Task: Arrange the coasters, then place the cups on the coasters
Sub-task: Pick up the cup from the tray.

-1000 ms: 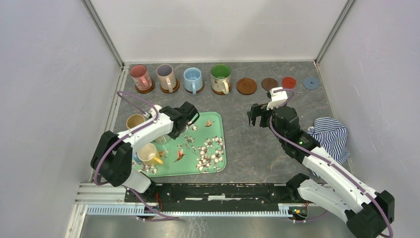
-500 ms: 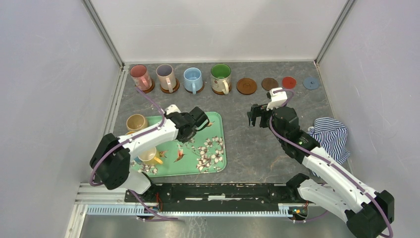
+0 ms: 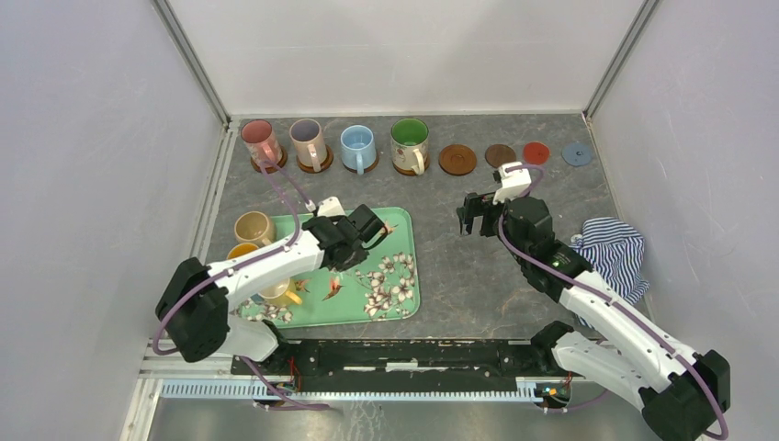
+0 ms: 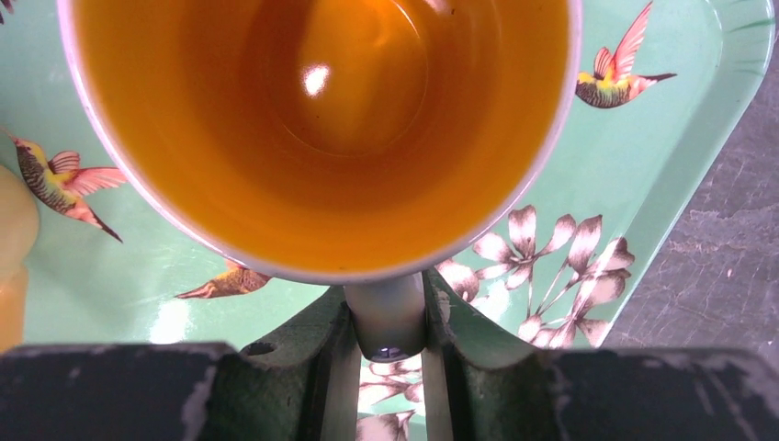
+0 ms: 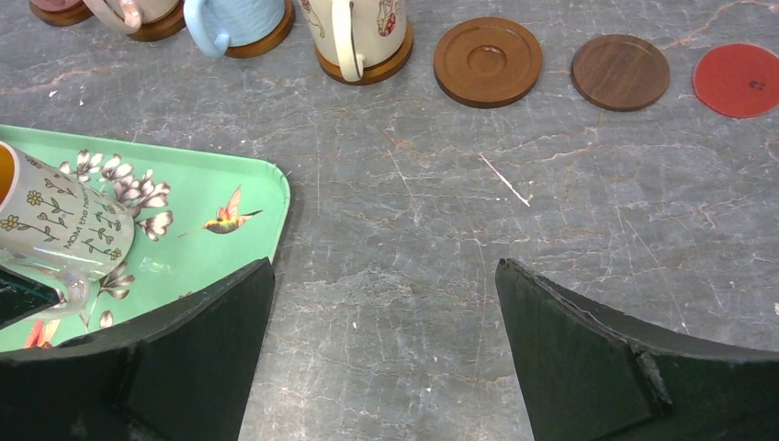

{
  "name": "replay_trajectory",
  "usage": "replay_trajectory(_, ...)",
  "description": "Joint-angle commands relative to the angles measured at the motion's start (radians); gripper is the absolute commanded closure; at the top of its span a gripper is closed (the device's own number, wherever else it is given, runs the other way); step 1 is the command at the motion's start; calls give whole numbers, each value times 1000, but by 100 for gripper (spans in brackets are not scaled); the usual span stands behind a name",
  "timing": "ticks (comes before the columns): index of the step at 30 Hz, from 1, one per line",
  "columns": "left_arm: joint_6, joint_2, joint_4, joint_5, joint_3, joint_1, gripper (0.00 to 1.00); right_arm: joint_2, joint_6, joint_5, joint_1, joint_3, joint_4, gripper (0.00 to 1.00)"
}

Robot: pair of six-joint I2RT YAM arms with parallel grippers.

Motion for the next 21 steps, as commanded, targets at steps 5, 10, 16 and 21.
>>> replay_trajectory(5, 56, -80, 12, -15, -12, -4, 48, 31, 20, -51, 3, 17, 53, 2)
replay_trajectory(10, 47, -63, 8, -34, -17, -4, 42, 36, 18, -54, 3, 19, 47, 2)
replay_trajectory(16, 66, -11, 11, -58, -15, -4, 52, 27, 12, -39, 3, 12, 40, 2)
replay_trajectory(21, 83, 0, 22, -100, -33, -4, 61, 14, 4, -24, 3, 5, 32, 2)
